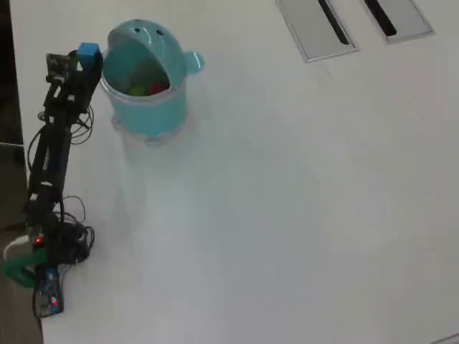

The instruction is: Grasp RGB lego blocks and put them in the bin one by one.

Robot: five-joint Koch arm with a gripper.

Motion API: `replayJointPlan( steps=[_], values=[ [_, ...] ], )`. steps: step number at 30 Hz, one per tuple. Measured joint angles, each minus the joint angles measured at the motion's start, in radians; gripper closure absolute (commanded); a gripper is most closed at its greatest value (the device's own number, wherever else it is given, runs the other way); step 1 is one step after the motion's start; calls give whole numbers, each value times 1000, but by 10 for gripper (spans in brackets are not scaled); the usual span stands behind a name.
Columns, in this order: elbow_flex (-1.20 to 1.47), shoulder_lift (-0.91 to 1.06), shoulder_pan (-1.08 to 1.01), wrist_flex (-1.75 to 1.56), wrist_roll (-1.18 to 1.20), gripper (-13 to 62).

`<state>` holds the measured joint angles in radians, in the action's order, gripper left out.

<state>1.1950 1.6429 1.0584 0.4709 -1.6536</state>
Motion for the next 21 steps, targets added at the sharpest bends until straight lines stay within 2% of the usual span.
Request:
replayJointPlan(
  steps=[10,21],
  values=[
    [-61,-215,-15,-55,0,407],
    [-61,-307,-75,-164,0,399]
  ],
)
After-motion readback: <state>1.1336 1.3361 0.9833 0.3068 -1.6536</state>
